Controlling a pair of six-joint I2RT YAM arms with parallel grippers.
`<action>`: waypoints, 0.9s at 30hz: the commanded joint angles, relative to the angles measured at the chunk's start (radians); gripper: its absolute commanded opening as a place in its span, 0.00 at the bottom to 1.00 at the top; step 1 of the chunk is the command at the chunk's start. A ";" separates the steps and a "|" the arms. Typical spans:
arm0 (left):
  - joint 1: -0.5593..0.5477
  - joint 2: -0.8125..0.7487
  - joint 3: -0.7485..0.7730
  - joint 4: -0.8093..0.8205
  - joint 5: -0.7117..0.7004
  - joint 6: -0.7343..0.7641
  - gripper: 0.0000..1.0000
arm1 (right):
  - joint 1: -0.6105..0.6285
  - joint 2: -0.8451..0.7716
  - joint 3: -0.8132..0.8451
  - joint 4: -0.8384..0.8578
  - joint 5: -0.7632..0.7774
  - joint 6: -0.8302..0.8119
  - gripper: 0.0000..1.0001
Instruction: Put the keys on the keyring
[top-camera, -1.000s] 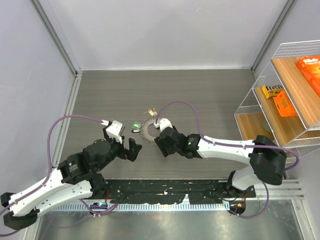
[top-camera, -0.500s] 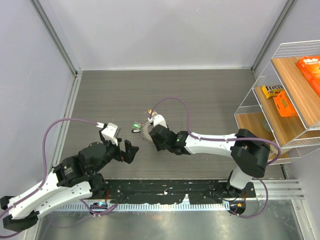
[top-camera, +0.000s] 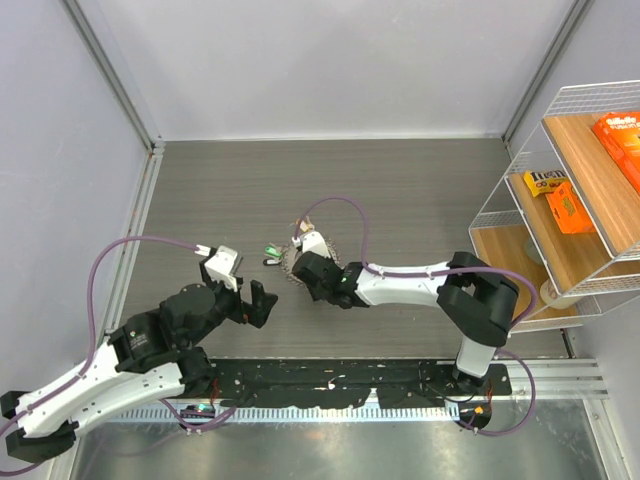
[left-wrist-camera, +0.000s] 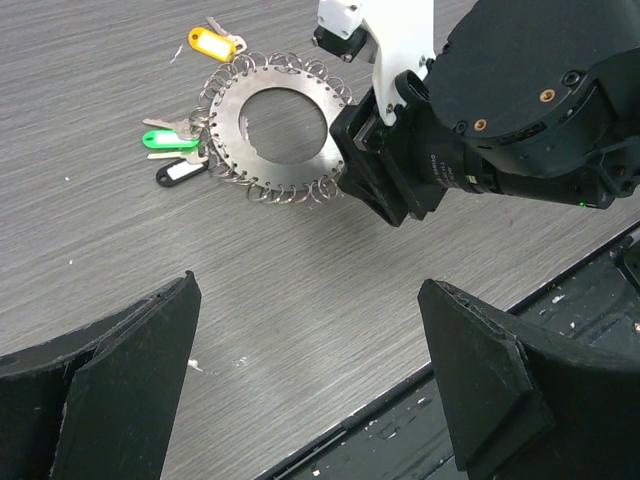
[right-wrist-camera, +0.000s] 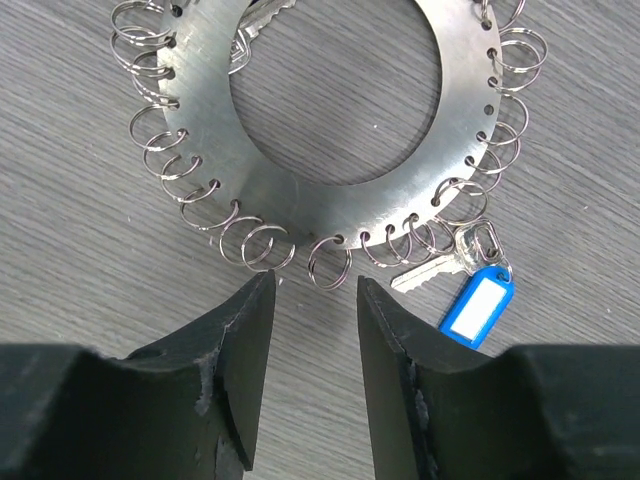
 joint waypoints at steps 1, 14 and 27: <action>-0.004 0.013 0.001 0.018 -0.024 -0.011 0.99 | -0.003 0.014 0.043 0.015 0.054 0.028 0.44; -0.004 0.044 0.026 0.012 -0.026 0.000 0.99 | -0.028 0.059 0.055 0.036 0.031 0.028 0.39; -0.004 0.068 0.030 0.018 -0.021 0.000 0.99 | -0.037 0.074 0.041 0.053 0.022 0.034 0.31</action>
